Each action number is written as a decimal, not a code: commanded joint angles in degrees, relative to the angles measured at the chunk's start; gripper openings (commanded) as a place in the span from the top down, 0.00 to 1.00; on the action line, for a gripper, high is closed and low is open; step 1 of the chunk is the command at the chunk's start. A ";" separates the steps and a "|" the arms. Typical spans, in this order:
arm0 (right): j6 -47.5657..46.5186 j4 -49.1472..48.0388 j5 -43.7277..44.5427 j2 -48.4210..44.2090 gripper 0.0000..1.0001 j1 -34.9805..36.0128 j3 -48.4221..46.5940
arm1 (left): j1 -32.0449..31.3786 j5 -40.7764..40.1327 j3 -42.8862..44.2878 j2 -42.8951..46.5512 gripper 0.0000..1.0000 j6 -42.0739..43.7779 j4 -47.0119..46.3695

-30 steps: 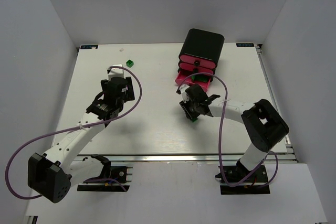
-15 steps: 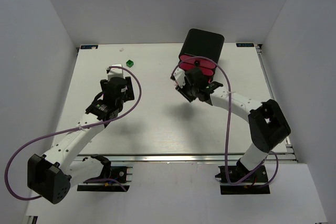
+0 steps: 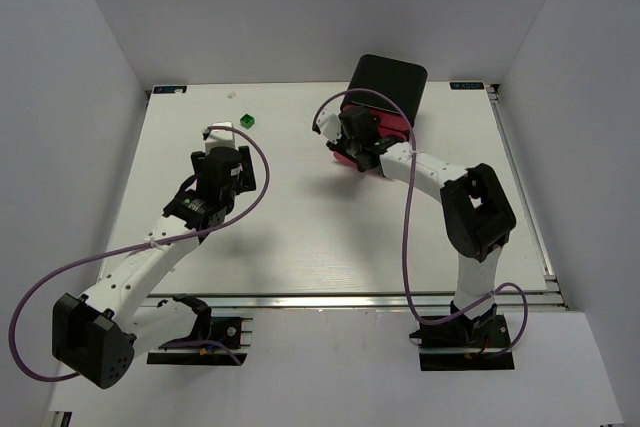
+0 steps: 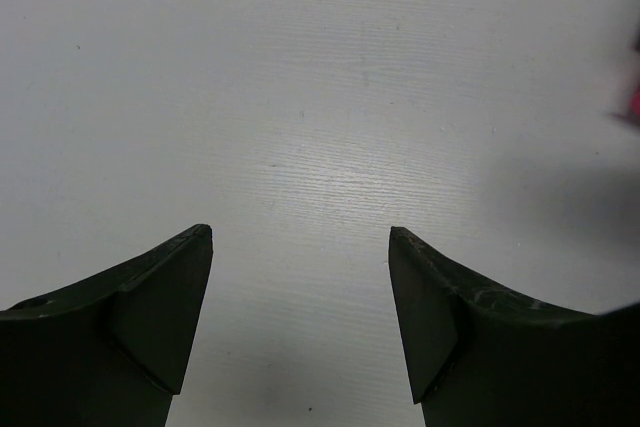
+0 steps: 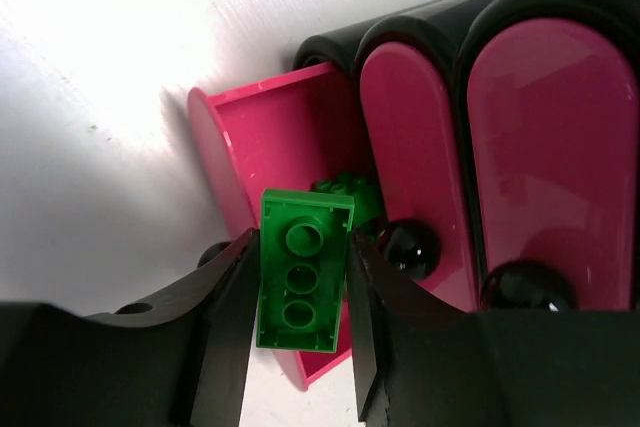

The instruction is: Sort the legos into containers by color

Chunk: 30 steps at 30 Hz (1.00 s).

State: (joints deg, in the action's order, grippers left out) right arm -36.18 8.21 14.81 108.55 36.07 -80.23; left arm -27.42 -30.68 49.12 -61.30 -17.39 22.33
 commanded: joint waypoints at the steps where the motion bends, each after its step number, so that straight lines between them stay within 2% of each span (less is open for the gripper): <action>1: -3.19 -3.11 3.74 1.31 0.93 0.05 -4.06 | 0.35 -0.70 0.36 0.83 0.19 0.25 0.00; 2: -3.54 -3.46 3.91 2.09 0.90 -0.04 -4.67 | 0.35 -0.70 0.36 0.83 0.19 0.25 0.08; 6: -4.42 -3.99 5.49 3.77 0.68 -0.04 -5.99 | 0.35 -0.52 0.36 0.83 0.19 0.25 0.00; 11: -3.63 -2.67 5.23 4.47 0.52 -0.13 -6.43 | 0.35 0.00 0.36 0.57 0.19 0.07 0.00; 17: -2.75 -1.18 4.44 4.47 0.45 -0.22 -7.31 | 0.35 0.35 0.27 -0.05 0.19 -0.02 -0.09; 19: -2.32 -0.65 4.53 4.47 0.44 -0.39 -7.75 | 0.35 0.53 0.18 -0.14 0.19 -0.02 -0.26; 21: -1.35 0.14 4.62 3.25 0.50 -0.30 -8.10 | 0.35 0.79 0.01 -0.31 0.21 -0.10 -0.79; 22: 1.09 0.93 3.22 2.37 0.54 -0.48 -8.28 | 0.35 1.05 -0.34 -0.40 0.28 -0.10 -1.14; 24: 5.49 5.82 -0.99 -2.08 0.80 -0.57 -8.81 | 0.35 2.19 -0.78 -0.75 0.47 -0.54 -2.19; 25: 11.34 7.86 -8.14 -4.12 1.00 -1.35 -8.72 | 0.35 3.59 -1.13 -1.10 0.70 -0.63 -2.72; 27: 17.70 11.03 -19.32 -11.21 1.00 -2.23 -6.97 | 1.05 5.27 -0.87 -3.64 0.88 -1.59 -3.78; 28: 21.90 11.91 -31.65 -13.69 1.00 -4.15 -2.61 | 1.92 7.36 0.26 -5.22 1.00 -2.12 -3.87; 29: 23.08 11.75 -37.34 -18.50 1.00 -4.52 -0.04 | 2.54 8.34 1.23 -8.98 1.00 -3.34 -3.43; 30: 24.05 10.18 -46.27 -20.81 0.87 -5.13 5.64 | 3.33 10.96 2.46 -11.36 1.00 -3.96 -3.26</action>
State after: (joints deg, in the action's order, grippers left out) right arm -22.02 17.06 -4.95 99.26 33.12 -80.84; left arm -25.98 -25.76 49.36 -67.07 -19.09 19.53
